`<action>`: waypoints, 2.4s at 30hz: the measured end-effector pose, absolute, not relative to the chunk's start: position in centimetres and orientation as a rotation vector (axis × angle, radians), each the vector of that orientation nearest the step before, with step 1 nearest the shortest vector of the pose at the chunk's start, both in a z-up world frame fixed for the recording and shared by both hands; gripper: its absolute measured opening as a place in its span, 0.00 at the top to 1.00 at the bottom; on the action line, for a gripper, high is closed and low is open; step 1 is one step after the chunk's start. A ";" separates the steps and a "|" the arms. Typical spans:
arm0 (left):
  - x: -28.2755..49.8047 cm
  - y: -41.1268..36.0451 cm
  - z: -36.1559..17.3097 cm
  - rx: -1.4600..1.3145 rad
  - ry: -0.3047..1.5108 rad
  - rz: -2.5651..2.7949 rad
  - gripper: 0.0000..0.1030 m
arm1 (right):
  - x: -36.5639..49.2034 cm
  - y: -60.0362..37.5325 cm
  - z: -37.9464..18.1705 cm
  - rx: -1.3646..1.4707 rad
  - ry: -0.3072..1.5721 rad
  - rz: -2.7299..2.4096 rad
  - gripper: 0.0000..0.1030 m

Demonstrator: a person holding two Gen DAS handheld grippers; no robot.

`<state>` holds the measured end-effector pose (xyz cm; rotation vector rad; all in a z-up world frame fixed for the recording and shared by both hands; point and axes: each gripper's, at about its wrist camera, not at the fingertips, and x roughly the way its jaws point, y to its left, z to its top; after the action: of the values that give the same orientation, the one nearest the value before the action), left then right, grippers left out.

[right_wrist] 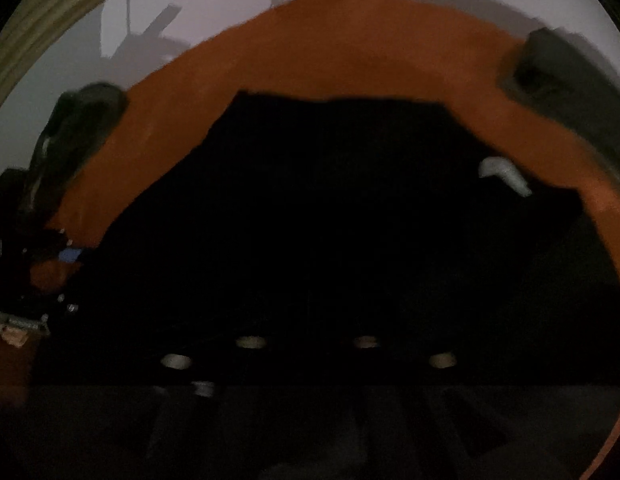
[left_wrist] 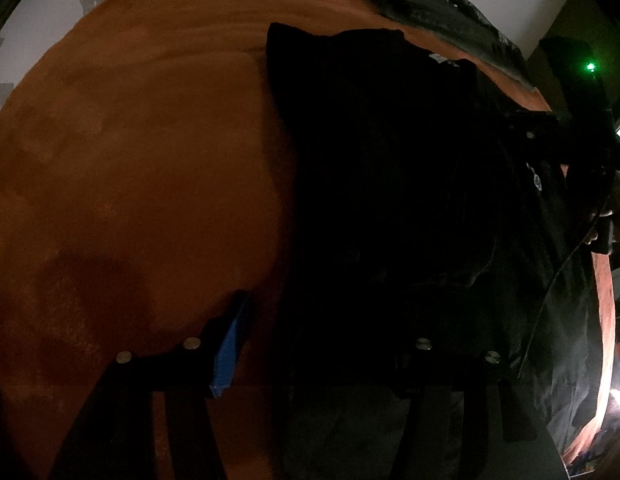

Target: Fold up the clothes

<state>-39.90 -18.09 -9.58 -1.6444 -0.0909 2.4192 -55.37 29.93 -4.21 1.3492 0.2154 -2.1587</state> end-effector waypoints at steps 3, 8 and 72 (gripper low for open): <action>-40.0 -18.4 -9.7 -1.653 -0.119 2.416 0.43 | -56.2 29.5 -4.7 1.349 0.165 -2.140 0.54; -39.9 -18.6 -9.7 -1.654 -0.154 2.415 0.43 | -57.0 31.2 -4.3 1.385 0.073 -2.170 0.78; -39.3 -24.0 -5.1 -1.643 -0.459 2.519 0.55 | -54.8 33.8 -2.2 1.419 -0.431 -2.106 0.77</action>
<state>-39.27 -24.05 -5.10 -1.6429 -0.4586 2.5191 -54.83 33.81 -2.17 1.4192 -0.4313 -2.1063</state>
